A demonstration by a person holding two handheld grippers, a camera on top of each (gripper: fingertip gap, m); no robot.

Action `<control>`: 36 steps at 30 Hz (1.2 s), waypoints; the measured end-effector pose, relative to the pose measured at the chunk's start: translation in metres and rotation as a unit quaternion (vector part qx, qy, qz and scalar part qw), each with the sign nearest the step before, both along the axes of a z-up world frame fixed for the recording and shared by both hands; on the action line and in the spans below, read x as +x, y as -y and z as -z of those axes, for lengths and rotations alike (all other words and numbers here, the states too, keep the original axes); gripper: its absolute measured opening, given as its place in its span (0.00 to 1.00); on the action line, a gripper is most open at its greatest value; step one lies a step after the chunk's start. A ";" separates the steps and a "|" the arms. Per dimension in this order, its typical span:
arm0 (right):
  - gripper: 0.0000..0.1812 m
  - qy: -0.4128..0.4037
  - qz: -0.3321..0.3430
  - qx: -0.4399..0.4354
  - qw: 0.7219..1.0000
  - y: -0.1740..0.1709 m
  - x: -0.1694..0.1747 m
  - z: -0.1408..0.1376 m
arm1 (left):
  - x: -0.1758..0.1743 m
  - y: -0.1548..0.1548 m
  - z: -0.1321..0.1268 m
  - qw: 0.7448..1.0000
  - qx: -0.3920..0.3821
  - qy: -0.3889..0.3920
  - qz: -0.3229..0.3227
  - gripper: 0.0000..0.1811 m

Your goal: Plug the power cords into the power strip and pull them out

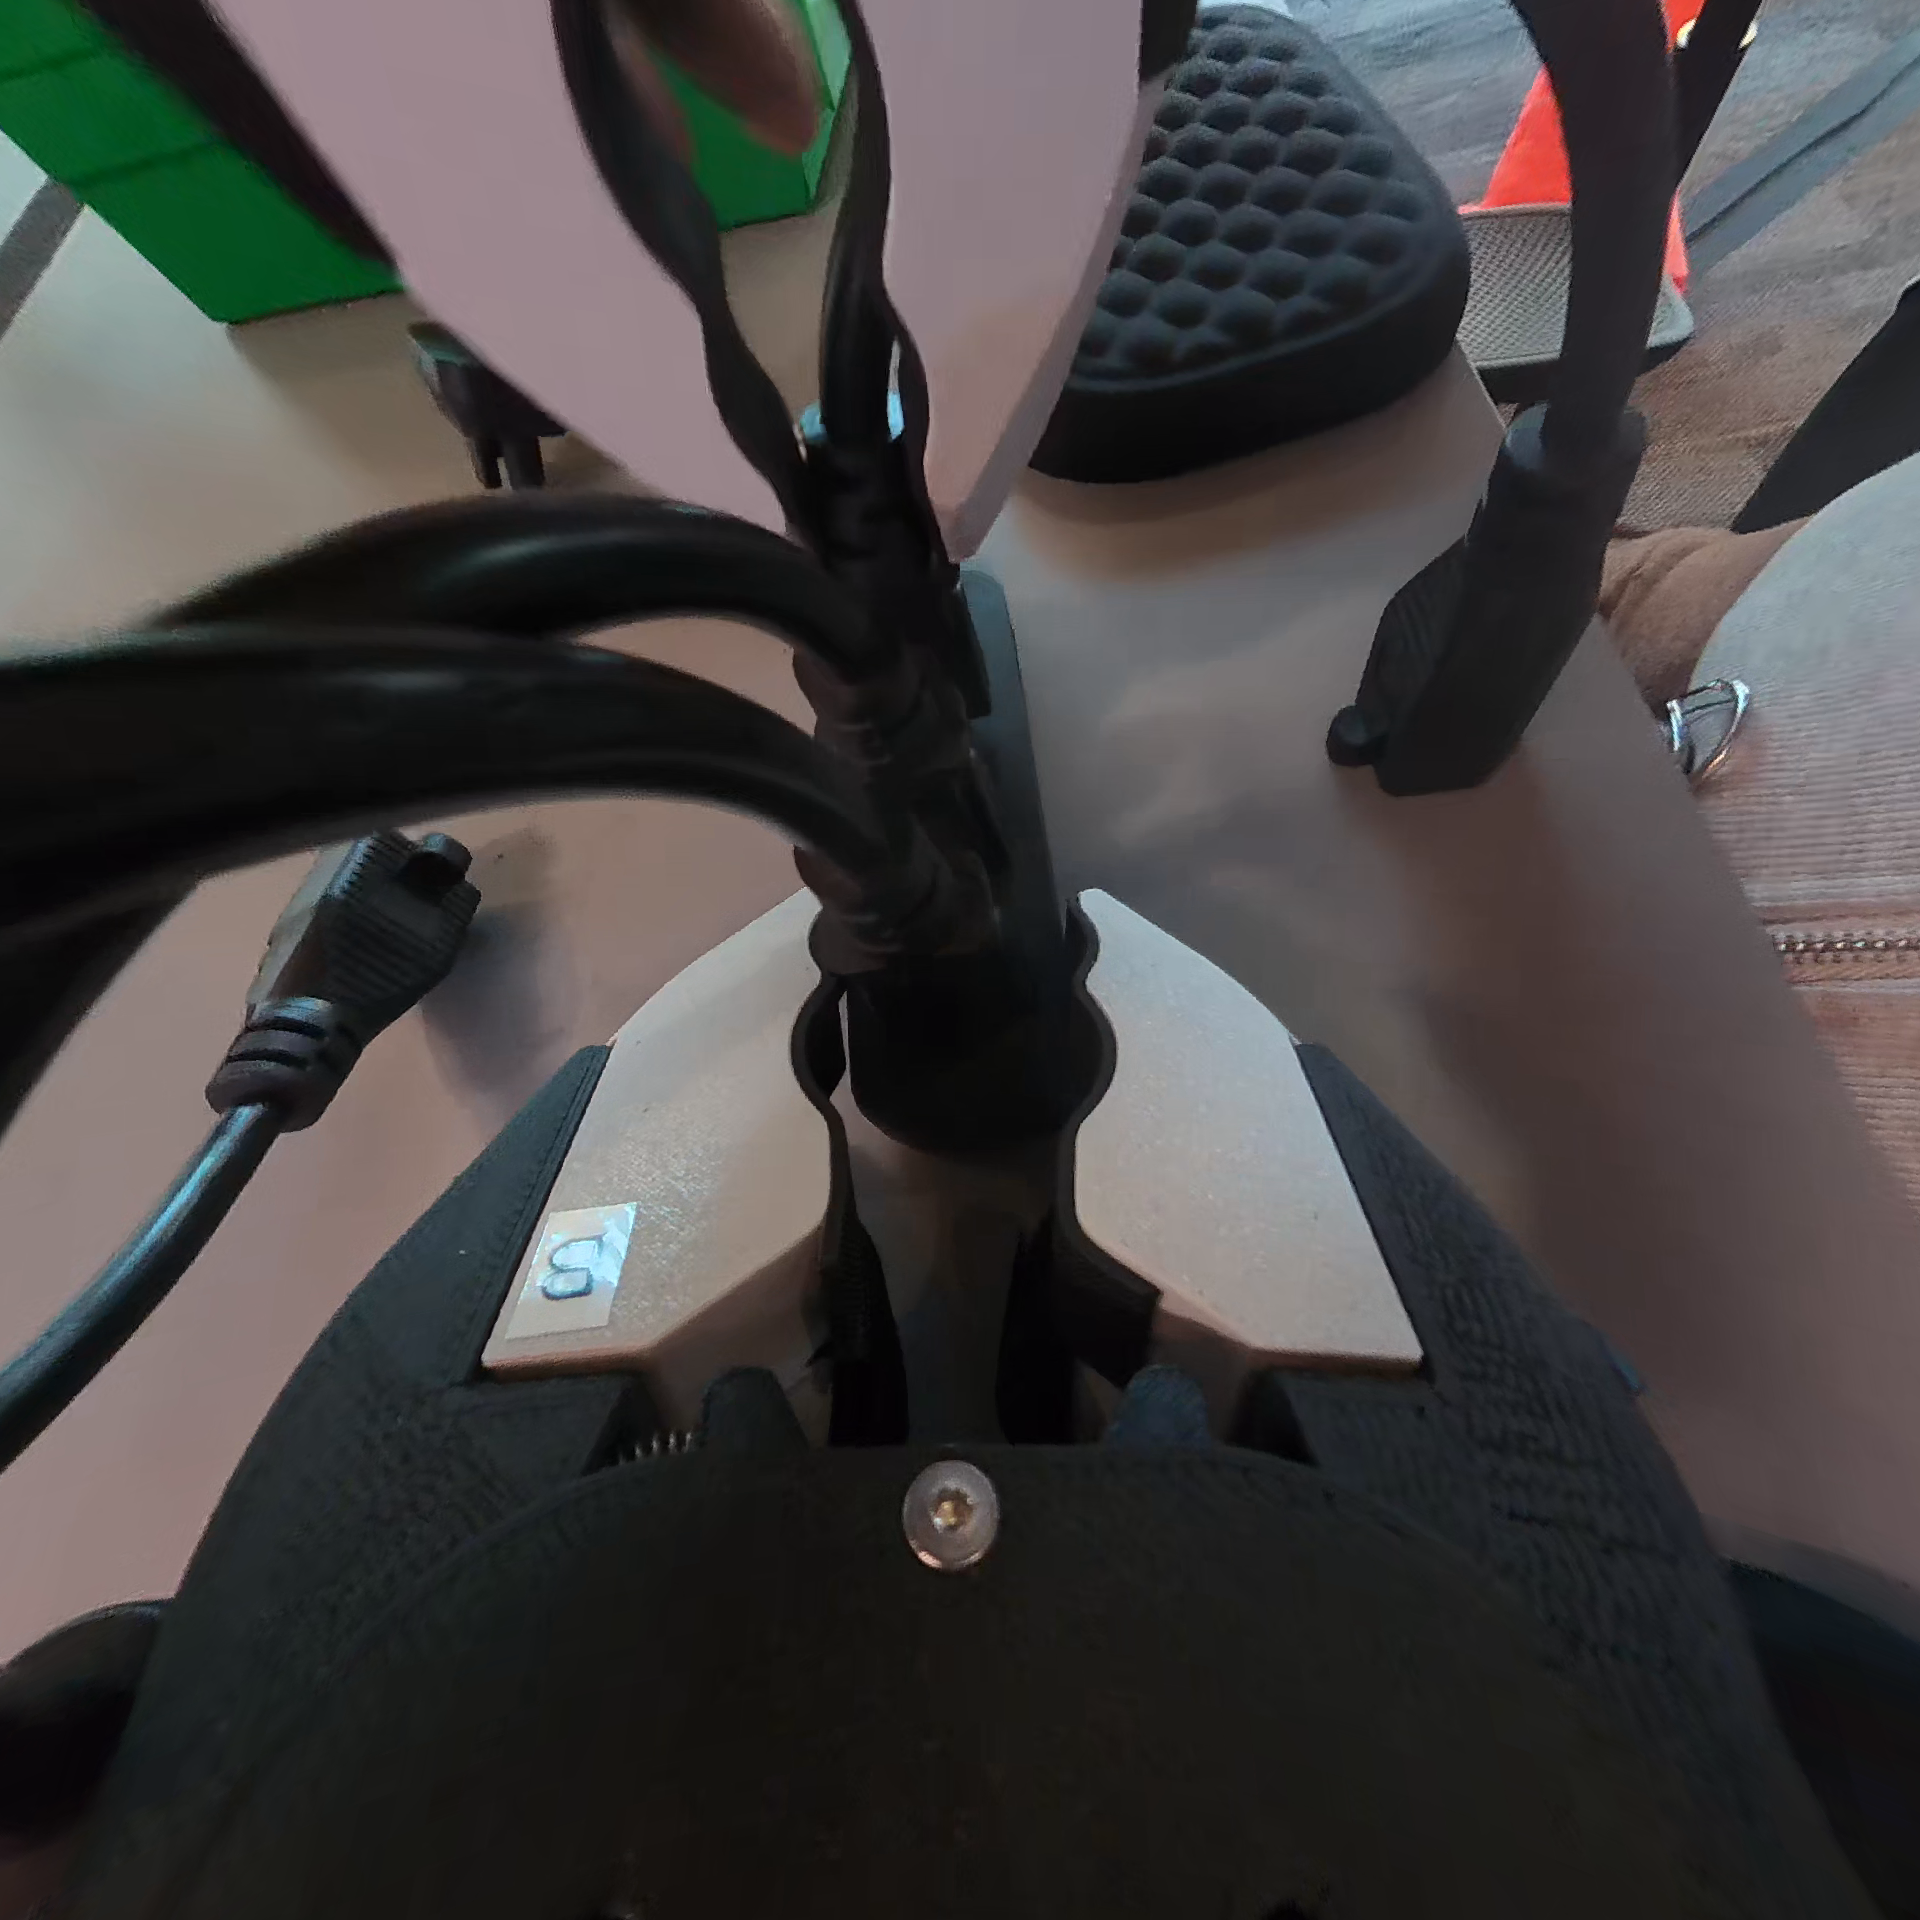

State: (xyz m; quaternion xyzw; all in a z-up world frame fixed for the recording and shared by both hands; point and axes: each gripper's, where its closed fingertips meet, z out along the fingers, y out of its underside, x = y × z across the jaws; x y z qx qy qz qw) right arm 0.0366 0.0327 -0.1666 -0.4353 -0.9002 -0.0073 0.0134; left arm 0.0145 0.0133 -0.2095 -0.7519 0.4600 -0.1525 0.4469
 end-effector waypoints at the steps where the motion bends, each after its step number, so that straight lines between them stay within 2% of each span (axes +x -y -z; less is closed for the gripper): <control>1: 0.09 -0.011 0.016 -0.010 1.000 -0.002 0.003 0.000 | 0.000 0.000 0.000 1.000 0.002 -0.002 0.000 0.22; 6: 0.08 0.000 -0.001 -0.007 1.000 0.001 -0.003 0.000 | 0.000 -0.001 0.002 1.000 0.015 -0.016 0.005 0.23; 10: 0.09 -0.023 0.037 -0.030 0.999 -0.003 0.006 0.000 | -0.002 0.002 0.011 0.999 -0.010 -0.036 0.013 0.25; 13: 0.09 -0.001 0.015 -0.020 1.000 -0.001 0.005 0.000 | -0.001 0.003 0.014 0.998 -0.006 -0.052 0.018 0.25; 18: 0.09 -0.025 0.047 -0.036 0.998 -0.003 0.009 0.001 | -0.001 0.004 0.014 0.998 -0.009 -0.051 0.019 0.25; 20: 0.09 -0.012 0.034 -0.039 0.999 -0.001 0.003 0.002 | -0.001 0.004 0.014 0.998 -0.010 -0.051 0.019 0.26; 23: 0.08 -0.062 0.046 -0.057 0.995 0.005 -0.010 0.003 | -0.007 0.001 0.014 0.999 -0.015 -0.049 0.000 0.25; 26: 0.09 -0.025 0.039 -0.039 0.998 0.003 0.008 0.003 | 0.003 0.009 0.015 0.998 -0.022 -0.047 0.034 0.26; 33: 0.09 -0.020 0.045 -0.036 0.998 0.003 0.007 0.005 | 0.003 0.008 0.015 0.998 -0.024 -0.046 0.030 0.26; 36: 0.08 -0.012 0.028 -0.034 0.999 0.006 -0.001 0.006 | 0.000 0.007 0.015 0.998 -0.023 -0.046 0.024 0.26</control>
